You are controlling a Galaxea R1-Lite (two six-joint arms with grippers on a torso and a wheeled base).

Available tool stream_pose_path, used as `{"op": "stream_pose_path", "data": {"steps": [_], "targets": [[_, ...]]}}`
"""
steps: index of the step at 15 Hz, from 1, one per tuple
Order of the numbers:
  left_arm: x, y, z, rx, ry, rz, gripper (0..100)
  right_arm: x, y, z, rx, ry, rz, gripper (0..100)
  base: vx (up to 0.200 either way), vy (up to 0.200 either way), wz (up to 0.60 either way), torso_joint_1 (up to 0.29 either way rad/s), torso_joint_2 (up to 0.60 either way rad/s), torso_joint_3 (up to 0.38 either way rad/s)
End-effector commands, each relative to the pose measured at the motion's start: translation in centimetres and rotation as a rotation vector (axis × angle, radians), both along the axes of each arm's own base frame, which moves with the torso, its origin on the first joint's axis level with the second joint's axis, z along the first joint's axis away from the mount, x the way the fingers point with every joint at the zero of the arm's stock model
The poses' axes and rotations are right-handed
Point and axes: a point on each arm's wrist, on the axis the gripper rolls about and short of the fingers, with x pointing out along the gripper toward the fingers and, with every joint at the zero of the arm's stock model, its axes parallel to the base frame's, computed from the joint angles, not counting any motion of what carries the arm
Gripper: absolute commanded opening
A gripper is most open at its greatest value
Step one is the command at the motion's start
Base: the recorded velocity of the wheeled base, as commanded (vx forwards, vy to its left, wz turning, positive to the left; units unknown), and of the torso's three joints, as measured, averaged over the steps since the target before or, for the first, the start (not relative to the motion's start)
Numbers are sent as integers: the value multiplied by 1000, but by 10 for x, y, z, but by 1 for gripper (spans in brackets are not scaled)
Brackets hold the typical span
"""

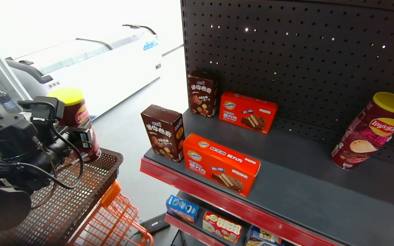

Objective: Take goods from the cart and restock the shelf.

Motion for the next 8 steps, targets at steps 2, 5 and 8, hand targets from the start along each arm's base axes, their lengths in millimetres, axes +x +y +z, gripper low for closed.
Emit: {"op": "stream_pose_path", "data": {"steps": [2, 5, 8], "targets": [[-34, -24, 34, 3, -89, -126, 0, 0, 0, 0, -1, 0, 0, 100, 0, 0, 0, 0, 0, 0], [-53, -37, 42, 2, -103, -246, 0, 0, 0, 0, -1, 0, 1, 100, 0, 0, 0, 0, 0, 0], [-89, -55, 49, -15, -41, -450, 0, 0, 0, 0, -1, 0, 1, 100, 0, 0, 0, 0, 0, 0]]}}
